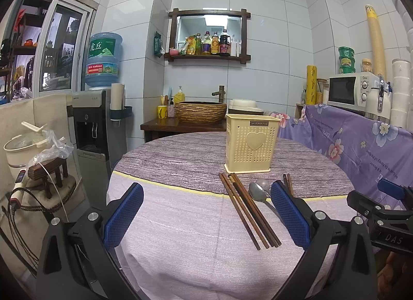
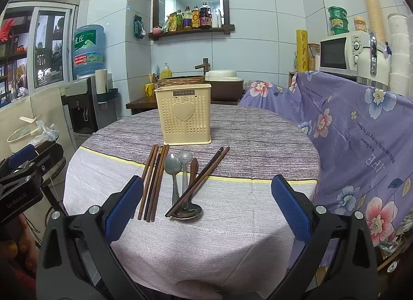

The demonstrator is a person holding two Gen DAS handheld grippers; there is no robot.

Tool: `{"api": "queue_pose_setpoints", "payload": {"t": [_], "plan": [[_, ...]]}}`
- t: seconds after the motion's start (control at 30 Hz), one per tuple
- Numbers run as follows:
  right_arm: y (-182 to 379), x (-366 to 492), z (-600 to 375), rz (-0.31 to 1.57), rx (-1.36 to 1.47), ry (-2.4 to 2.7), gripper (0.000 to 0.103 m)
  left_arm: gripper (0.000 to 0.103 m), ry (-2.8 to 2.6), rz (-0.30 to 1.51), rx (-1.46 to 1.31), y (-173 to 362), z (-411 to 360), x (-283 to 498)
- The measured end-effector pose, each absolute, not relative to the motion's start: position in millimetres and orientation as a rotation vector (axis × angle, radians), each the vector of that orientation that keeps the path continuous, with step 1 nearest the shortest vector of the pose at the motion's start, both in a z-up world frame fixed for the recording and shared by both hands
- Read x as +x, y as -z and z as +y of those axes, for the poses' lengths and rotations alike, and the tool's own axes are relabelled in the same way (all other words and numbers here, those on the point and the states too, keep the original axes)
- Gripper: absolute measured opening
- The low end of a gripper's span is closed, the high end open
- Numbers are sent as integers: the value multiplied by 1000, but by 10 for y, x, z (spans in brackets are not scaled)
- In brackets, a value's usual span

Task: Organize utensils

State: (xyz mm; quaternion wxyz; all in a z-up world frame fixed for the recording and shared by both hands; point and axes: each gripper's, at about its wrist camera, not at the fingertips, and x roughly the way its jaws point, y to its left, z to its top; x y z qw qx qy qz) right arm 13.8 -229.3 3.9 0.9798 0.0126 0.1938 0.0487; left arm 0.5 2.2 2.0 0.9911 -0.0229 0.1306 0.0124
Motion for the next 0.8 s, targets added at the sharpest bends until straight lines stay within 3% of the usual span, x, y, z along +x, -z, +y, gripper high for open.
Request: {"api": "queue_pose_setpoints", "payload": {"t": [0.8], "plan": [[-40, 140, -2292, 396, 24, -99, 98, 98, -28, 263, -42, 10, 29, 10]]}}
